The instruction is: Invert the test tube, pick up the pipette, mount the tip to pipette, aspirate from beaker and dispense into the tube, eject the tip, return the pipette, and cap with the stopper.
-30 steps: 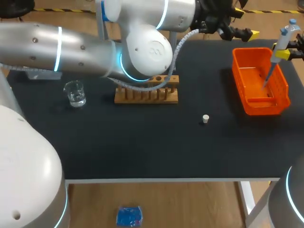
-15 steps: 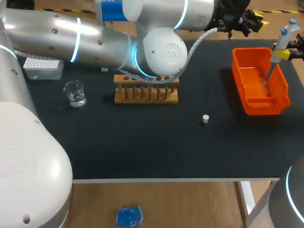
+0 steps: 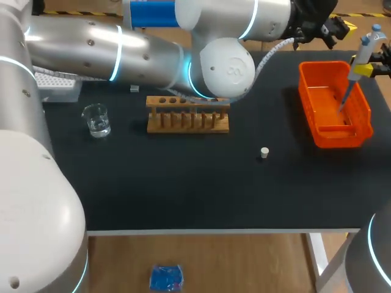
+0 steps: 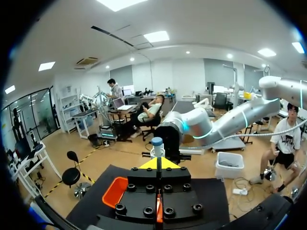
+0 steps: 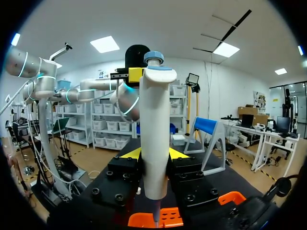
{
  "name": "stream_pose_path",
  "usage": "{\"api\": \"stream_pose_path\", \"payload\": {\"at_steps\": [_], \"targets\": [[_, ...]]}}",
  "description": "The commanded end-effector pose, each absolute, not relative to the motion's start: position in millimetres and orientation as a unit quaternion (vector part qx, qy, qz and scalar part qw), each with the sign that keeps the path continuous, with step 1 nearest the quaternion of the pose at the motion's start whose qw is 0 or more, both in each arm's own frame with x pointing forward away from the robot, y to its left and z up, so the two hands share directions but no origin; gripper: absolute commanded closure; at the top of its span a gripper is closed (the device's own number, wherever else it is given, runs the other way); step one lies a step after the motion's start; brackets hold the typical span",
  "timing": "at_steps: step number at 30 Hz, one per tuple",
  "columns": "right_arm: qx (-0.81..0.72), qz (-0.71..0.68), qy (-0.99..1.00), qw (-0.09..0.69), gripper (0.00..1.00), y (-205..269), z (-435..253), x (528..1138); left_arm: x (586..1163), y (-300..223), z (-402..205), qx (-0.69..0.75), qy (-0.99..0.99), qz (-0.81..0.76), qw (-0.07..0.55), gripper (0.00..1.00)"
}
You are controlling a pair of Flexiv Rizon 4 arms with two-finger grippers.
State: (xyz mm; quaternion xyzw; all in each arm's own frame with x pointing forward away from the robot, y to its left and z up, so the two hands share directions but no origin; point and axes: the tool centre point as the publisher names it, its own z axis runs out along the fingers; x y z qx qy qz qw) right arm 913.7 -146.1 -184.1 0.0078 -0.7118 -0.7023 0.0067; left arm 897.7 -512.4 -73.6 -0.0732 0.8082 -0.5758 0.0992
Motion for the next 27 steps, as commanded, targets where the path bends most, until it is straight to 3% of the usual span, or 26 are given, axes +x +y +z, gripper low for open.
{"api": "stream_pose_path", "payload": {"at_steps": [1,27], "targets": [[0.010,-0.702,-0.712,0.009,1.00,-147.5,-183.9,914.9,904.2,-515.2,-79.4,-0.061,0.796,-0.596,0.091,1.00],[0.010,-0.702,-0.712,0.009,1.00,-147.5,-183.9,914.9,920.2,-536.1,-86.1,-0.048,0.769,-0.632,0.082,1.00]]}}
